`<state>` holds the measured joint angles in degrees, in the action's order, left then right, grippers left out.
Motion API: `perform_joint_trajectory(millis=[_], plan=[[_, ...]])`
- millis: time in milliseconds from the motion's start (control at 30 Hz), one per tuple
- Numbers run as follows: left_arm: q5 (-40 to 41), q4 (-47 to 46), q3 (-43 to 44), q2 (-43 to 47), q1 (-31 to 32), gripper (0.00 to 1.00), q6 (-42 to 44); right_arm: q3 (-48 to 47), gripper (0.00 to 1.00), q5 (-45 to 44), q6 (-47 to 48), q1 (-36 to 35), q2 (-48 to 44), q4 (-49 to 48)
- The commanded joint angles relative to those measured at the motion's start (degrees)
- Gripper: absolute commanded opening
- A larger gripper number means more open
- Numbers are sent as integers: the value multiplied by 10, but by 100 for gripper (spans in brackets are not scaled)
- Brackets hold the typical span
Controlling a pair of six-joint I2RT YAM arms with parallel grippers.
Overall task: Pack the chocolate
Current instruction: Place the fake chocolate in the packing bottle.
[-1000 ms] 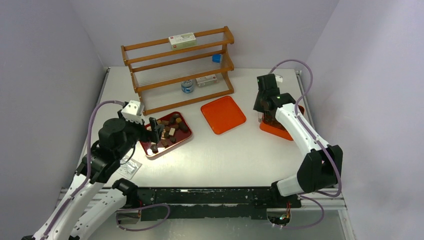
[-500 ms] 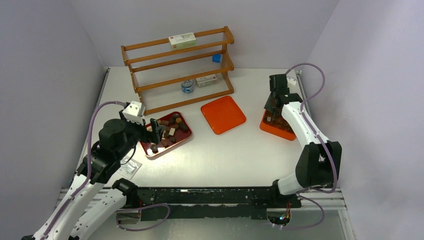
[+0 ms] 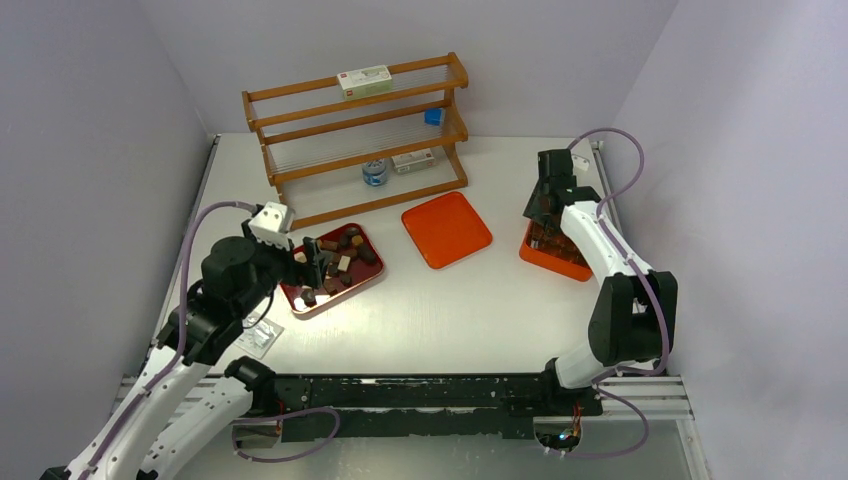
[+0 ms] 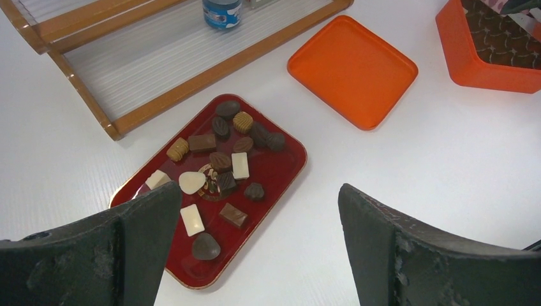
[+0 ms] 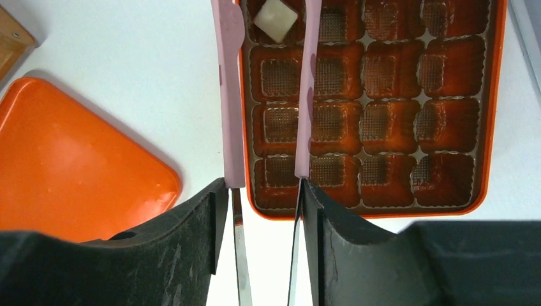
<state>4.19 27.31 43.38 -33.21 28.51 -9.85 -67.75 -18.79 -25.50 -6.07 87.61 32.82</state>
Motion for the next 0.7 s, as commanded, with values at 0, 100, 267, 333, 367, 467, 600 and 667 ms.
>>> perform_joint_trajectory(millis=[0,100,267,333,367,467,600,667], plan=[[-9,-12,0,-8,3,97,7,-21,50,-24,10,5,10,-3],[-13,-23,-6,0,3,97,7,-34,51,-12,16,3,11,6],[-13,-22,-3,-5,3,97,9,-36,49,28,15,2,-15,9],[-11,-17,-1,-6,3,97,9,-35,48,48,12,0,-28,11],[-11,-17,-2,-6,3,97,9,-35,48,59,11,-3,-33,14],[-10,-19,-4,4,3,97,8,-30,47,95,13,-13,-53,18],[-8,-19,-6,10,3,97,7,-13,46,128,19,-42,-88,27],[-8,-20,-6,10,3,97,7,1,46,140,19,-68,-109,31]])
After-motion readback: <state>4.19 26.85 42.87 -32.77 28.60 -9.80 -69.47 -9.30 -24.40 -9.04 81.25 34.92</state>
